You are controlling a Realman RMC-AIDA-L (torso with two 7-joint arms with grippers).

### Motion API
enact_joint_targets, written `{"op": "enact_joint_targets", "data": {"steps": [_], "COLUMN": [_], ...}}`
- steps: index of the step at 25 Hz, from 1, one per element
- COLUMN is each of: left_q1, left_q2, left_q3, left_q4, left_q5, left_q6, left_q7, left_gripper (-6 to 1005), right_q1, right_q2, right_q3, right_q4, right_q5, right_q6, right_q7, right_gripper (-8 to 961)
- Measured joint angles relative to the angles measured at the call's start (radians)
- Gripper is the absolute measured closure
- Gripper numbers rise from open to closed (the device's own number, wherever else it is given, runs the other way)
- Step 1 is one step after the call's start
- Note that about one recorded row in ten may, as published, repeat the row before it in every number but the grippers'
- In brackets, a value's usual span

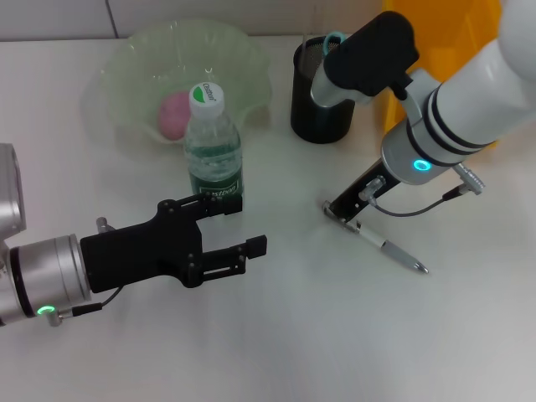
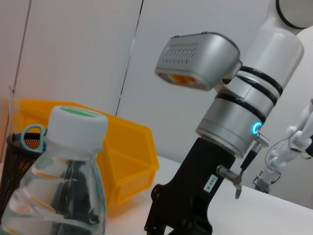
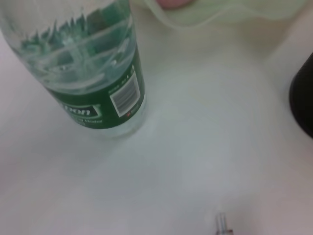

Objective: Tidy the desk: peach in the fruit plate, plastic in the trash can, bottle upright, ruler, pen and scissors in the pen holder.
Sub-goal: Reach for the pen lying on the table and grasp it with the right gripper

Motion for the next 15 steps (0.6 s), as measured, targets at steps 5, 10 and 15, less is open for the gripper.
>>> {"op": "enact_joint_targets", "data": {"steps": [5, 10, 15], "left_q1": [0.001, -0.001, -0.004], "left_q2": [0.002, 0.001, 0.0], "left_q3": [-0.001, -0.001, -0.001], "left_q4": [0.0, 0.0, 0.0], "left_q5": [-0.001, -0.001, 0.0], "left_q6": [0.003, 0.005, 0.005], "left_q7": [0.0, 0.0, 0.0], "left_gripper": [243, 243, 243], "right_q1": [-0.069, -0.1, -0.078], "right_q2": [-0.004, -0.006, -0.006], "right_q3": [0.021, 0.049, 0.044], "right_q4": [-0.104, -0.168, -0.166], "right_q5": [-0.003, -0.006, -0.041], "right_q6": [-0.03, -0.075, -0.124], "right_q7": [0.0, -0.014, -0.013], "right_gripper": [904, 931, 890]}}
